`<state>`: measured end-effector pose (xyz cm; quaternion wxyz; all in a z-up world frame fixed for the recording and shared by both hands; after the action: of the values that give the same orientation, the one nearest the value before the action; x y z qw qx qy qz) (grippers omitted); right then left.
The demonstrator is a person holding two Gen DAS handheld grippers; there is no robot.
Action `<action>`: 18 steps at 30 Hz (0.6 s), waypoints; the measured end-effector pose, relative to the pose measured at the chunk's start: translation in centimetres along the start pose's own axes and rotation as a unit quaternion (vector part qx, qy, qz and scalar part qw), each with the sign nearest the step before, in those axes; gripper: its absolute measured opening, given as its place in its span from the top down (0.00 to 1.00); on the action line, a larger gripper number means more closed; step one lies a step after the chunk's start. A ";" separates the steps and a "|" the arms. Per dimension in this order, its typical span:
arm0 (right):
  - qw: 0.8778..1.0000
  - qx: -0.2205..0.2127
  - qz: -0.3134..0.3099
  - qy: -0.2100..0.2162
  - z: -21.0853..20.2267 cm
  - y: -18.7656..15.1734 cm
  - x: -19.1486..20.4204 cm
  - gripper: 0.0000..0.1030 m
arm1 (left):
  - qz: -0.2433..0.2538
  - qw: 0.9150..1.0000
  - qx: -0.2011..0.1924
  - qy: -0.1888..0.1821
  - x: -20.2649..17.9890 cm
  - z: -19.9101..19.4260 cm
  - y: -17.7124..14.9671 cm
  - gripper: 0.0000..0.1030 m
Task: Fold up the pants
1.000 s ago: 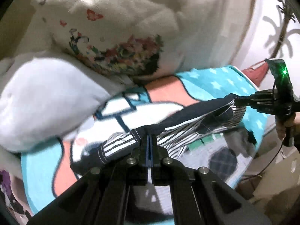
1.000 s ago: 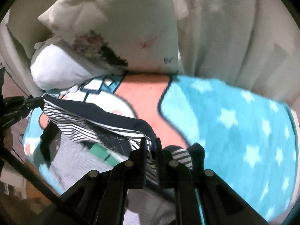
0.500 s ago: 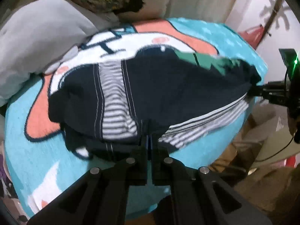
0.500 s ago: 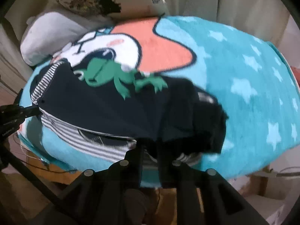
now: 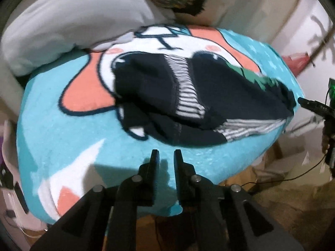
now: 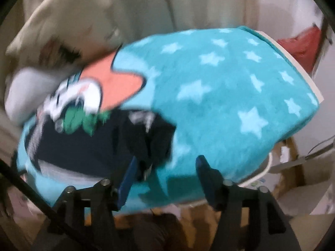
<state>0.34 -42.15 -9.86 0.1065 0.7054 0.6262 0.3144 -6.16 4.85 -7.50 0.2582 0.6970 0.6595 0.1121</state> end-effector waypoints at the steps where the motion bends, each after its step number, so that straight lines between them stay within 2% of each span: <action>1: 1.000 0.001 0.013 0.017 0.6 0.6 0.0 0.33 | -0.007 1.000 -0.003 0.001 0.2 -0.1 0.3 0.87; 2: 0.999 0.005 0.034 0.039 1.8 1.1 -0.2 0.29 | -0.010 1.000 -0.006 0.001 0.2 -0.1 0.5 0.87; 6: 0.994 0.019 0.079 0.070 5.7 1.7 -0.1 0.29 | -0.016 1.000 -0.016 0.003 -0.2 -0.4 1.5 0.87; 9: 0.994 0.029 0.082 0.069 7.7 1.5 1.0 0.27 | -0.022 1.000 -0.021 0.005 -0.6 -0.4 1.9 0.87; 10: 0.995 0.026 0.069 0.069 7.8 1.7 1.6 0.30 | -0.026 0.999 -0.023 0.007 -0.6 -0.3 2.0 0.87; 11: 0.994 0.040 0.059 0.083 8.2 1.9 2.5 0.47 | -0.031 0.999 -0.024 0.009 -0.5 -0.2 2.1 0.87; 12: 0.993 0.048 0.052 0.093 8.4 2.0 3.2 0.72 | -0.034 0.999 -0.024 0.011 -0.5 -0.2 2.2 0.87; 14: 0.995 0.054 0.025 0.081 8.6 2.5 4.0 0.76 | -0.044 0.998 -0.029 0.019 -0.2 -0.1 2.5 0.87; 15: 0.996 0.047 0.002 0.074 8.3 3.2 4.8 0.78 | -0.050 0.998 -0.033 0.023 0.0 -0.1 2.7 0.87; 18: 0.997 0.019 -0.015 0.079 7.2 5.6 5.6 0.80 | -0.070 0.996 -0.046 0.033 0.4 -0.3 3.3 0.87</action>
<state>9.14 -36.12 -10.68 0.0477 0.6710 0.6491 0.3552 -3.42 5.32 -5.62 0.2750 0.6325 0.7091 0.1467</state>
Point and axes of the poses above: each gripper's, at about its wrist camera, not at the fingertips, and z roughly the way its jaws point, x to its left, y to its top, the point moved 3 cm from there along z, roughly the way its jaws point, and after that the axes turned 9 degrees about -x, right-handed, at the moved point
